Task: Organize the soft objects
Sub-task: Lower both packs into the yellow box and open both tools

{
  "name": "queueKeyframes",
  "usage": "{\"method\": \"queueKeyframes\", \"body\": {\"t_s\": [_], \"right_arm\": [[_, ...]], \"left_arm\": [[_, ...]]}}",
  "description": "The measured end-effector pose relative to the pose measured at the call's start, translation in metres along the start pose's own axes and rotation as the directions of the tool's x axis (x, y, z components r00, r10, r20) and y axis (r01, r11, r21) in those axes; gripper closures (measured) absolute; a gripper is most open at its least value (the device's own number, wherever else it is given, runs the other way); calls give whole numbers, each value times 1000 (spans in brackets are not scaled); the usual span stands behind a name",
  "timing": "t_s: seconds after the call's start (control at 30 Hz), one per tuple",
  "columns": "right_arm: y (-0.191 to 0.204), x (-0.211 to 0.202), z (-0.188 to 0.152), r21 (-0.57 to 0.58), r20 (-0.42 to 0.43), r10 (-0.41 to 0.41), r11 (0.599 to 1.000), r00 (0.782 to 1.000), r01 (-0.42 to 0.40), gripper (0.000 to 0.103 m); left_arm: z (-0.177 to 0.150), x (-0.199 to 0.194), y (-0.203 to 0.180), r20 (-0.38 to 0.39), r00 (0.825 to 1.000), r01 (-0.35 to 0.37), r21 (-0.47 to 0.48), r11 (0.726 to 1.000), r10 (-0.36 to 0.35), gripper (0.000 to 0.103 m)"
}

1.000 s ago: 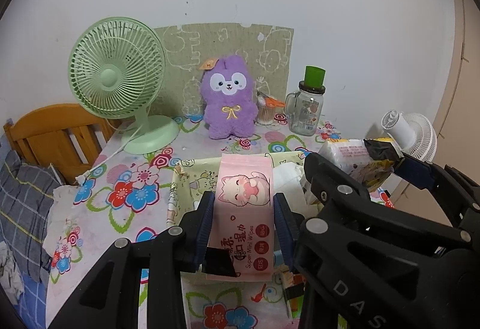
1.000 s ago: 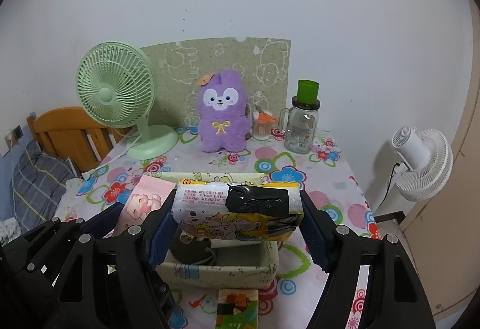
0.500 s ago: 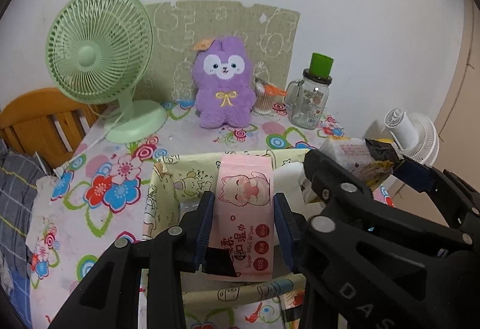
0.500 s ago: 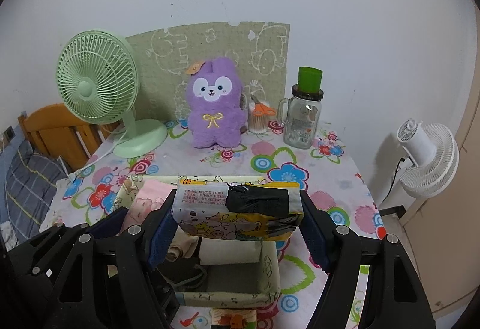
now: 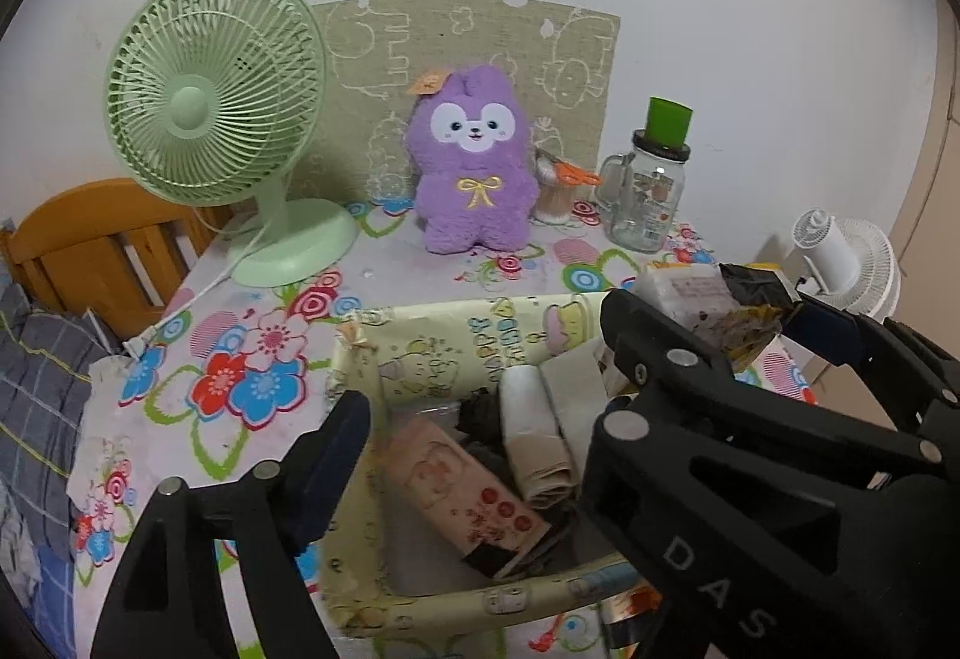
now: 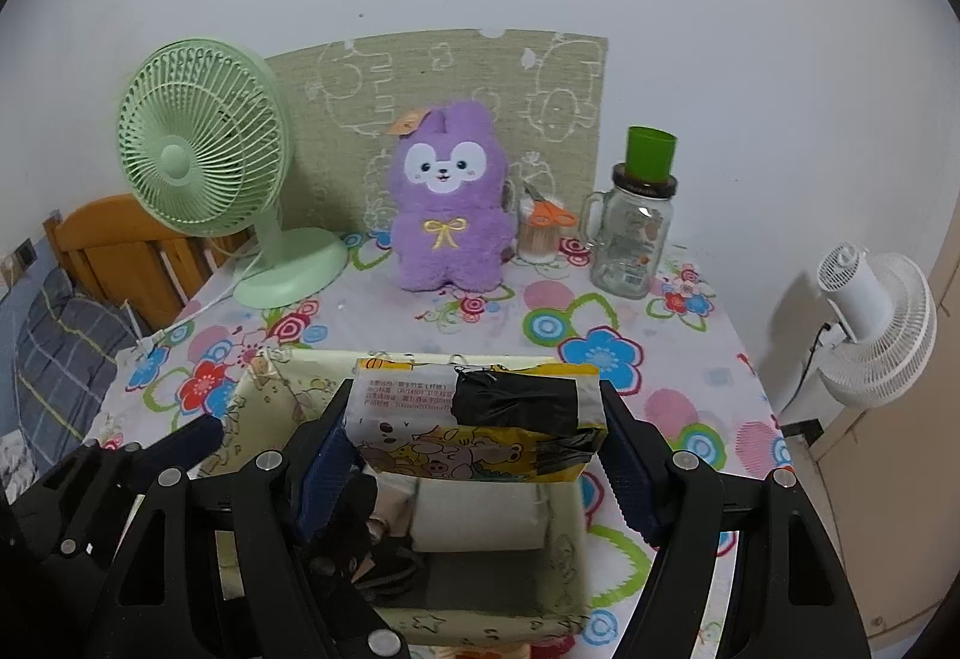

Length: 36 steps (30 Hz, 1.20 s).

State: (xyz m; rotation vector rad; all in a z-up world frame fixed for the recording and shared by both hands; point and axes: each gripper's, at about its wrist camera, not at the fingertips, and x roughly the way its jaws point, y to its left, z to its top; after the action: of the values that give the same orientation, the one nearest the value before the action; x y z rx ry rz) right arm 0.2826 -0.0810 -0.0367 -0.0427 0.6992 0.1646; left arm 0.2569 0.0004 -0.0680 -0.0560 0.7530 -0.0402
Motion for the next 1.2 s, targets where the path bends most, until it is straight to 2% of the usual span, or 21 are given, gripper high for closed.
{"method": "queueKeyframes", "body": {"t_s": [0.33,0.43,0.5,0.63,1.2], "right_arm": [[24,19,-3,14,-42,110,994,993,-109,26],[28,22,-5,12,-54,126,992,991,-125,24],[31,22,-6,-1,-61,138,990,989,-138,23],[30,21,-9,0,-77,126,992,989,-127,10],[9,-23,-20,27,-53,71,997,996,-70,6]], "left_arm": [[-7,-3,18,-23,998,-55,16,998,55,14],[-8,-2,24,-25,996,-83,12,996,83,14],[-8,-1,28,-32,997,-77,3,997,77,14],[-8,-2,27,-32,997,-67,6,998,67,13],[-17,-31,1,-4,1000,-29,51,998,30,11]]}}
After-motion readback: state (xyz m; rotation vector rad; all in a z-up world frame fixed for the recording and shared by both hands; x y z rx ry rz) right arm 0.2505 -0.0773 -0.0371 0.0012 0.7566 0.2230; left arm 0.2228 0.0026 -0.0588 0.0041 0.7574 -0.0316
